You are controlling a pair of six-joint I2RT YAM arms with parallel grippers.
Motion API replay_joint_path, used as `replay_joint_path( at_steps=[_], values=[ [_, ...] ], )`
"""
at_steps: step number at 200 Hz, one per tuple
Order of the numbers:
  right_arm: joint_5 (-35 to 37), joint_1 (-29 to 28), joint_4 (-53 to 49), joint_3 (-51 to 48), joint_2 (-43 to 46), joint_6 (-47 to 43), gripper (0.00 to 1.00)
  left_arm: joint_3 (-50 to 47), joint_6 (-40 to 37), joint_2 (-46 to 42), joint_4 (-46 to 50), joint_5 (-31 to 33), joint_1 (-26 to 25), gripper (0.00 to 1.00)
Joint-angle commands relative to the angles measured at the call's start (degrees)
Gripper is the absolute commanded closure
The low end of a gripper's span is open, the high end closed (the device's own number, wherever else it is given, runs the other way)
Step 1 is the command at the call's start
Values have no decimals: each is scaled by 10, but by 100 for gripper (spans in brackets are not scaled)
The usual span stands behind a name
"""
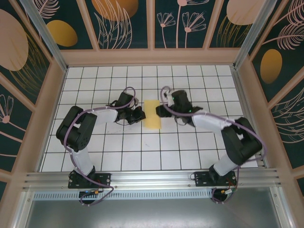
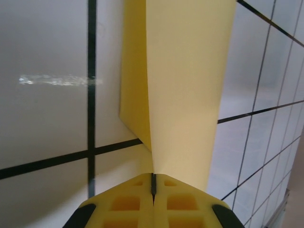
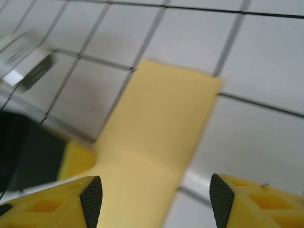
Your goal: Fold a paper plane with a square sheet of paper (fold left side to right side)
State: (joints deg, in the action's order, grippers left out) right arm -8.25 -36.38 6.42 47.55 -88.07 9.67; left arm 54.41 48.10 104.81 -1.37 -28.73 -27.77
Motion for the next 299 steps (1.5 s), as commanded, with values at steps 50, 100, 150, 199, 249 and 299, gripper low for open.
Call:
replay_joint_path(
  at_steps=[50,100,150,199,249,299],
  values=[
    [304,-229,71,-94,26,-146,35,5,28,-18,-2,-18,-18,98],
    [353,-265,71,-61,-40,-224,35,10,26,-18,3,-14,-22,98],
    [372,-266,97,-40,-94,-265,36,9,26,-19,4,-15,-23,98],
    [394,-265,125,-21,-125,-292,46,10,25,-17,7,-15,-23,98],
    [391,-265,133,-36,-104,-292,73,10,25,-14,9,-12,-25,98],
    [376,-265,117,-53,-83,-276,97,10,25,-9,10,-11,-24,96]
  ],
)
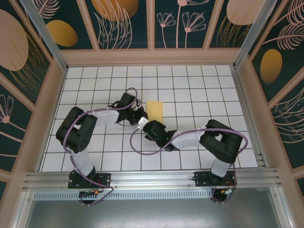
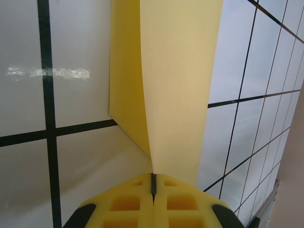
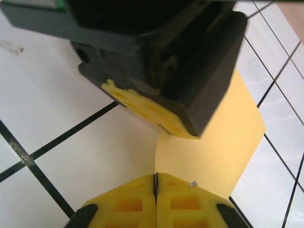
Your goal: Fold a paper plane with a square sheet of paper (fold left side to right side)
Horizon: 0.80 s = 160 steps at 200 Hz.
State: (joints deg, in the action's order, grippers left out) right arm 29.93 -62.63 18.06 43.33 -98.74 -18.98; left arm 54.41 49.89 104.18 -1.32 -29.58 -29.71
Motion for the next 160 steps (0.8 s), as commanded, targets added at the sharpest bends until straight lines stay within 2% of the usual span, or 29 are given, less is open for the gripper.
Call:
replay_joint_path(
  at_steps=[1,6,33,42,53,80,102,122,144,160],
  values=[
    [-7,-3,0,-12,24,10,97,9,7,-3,10,-2,-5,96],
    [-8,-2,-1,-13,25,12,100,10,7,-3,10,-2,-5,96],
    [-24,-2,-7,-21,32,27,100,10,2,-8,15,1,-5,88],
    [-28,-2,-8,-22,33,32,100,10,1,-12,16,1,-5,81],
    [-33,0,-9,-24,35,37,100,29,-5,-20,28,9,-5,67],
    [-46,5,-10,-28,38,56,100,43,-29,-48,76,39,2,50],
    [-56,9,-7,-32,40,66,100,43,-38,-78,104,54,15,40],
    [-59,11,-8,-32,40,71,100,44,-43,-91,113,65,23,41],
    [-65,15,-7,-35,42,80,100,66,-50,-65,89,31,22,55],
    [-68,18,-9,-36,42,85,100,100,-58,-19,75,7,18,61]
  ],
)
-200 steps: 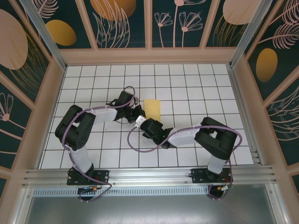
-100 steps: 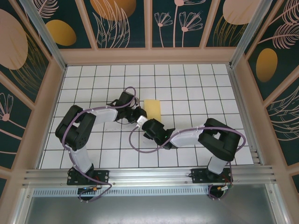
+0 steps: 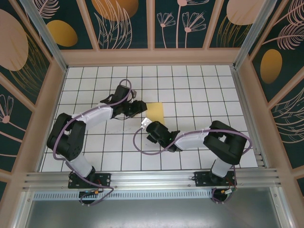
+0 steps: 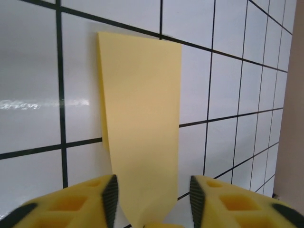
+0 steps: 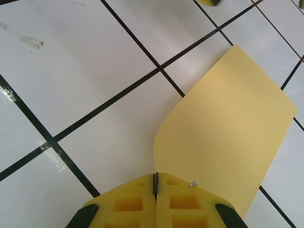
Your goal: Fold a paper plane with a square sheet of paper (fold left side to right side)
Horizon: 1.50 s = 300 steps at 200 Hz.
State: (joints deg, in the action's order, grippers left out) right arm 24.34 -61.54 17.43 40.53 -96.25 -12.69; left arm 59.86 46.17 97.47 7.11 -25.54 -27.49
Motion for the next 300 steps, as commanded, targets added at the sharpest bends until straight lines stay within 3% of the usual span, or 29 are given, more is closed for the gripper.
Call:
replay_joint_path(
  at_steps=[1,57,114,150,229,300],
  values=[
    [-12,7,-3,-8,18,22,100,48,-21,51,-10,-34,-4,61],
    [-28,18,-6,-8,12,41,100,180,-54,194,12,-69,-26,65],
    [-59,28,-19,-2,13,61,100,211,-63,261,21,-57,-32,67],
    [-113,56,-41,11,7,85,100,211,-77,281,32,-48,-37,74],
    [-293,162,-61,29,23,133,100,204,-93,291,45,-35,-41,79],
    [-324,213,-78,47,-1,159,100,206,-95,293,48,-32,-44,79]
  ],
)
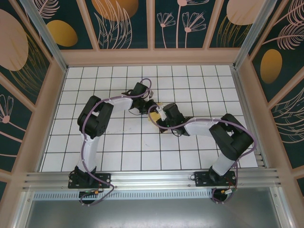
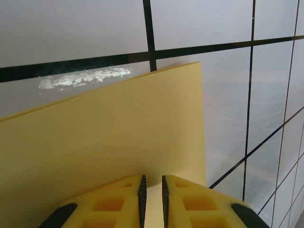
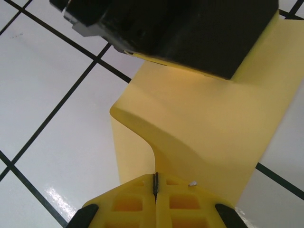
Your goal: Fold a paper plane with a square sheet of paper (fold left side to right side)
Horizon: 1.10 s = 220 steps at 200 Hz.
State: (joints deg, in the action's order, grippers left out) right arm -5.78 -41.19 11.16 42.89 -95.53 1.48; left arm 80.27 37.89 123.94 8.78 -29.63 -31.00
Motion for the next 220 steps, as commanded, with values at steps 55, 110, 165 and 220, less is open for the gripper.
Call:
replay_joint_path(
  at_steps=[55,110,165,220],
  values=[
    [-34,30,-21,34,-25,31,100,3,-12,28,32,10,-10,80],
    [-37,40,-24,36,-37,42,100,4,-12,28,32,10,-10,80],
    [-35,46,-26,41,-47,47,100,3,-12,28,32,10,-11,80],
    [-29,51,-29,42,-50,50,100,3,-12,28,32,11,-12,80]
  ],
)
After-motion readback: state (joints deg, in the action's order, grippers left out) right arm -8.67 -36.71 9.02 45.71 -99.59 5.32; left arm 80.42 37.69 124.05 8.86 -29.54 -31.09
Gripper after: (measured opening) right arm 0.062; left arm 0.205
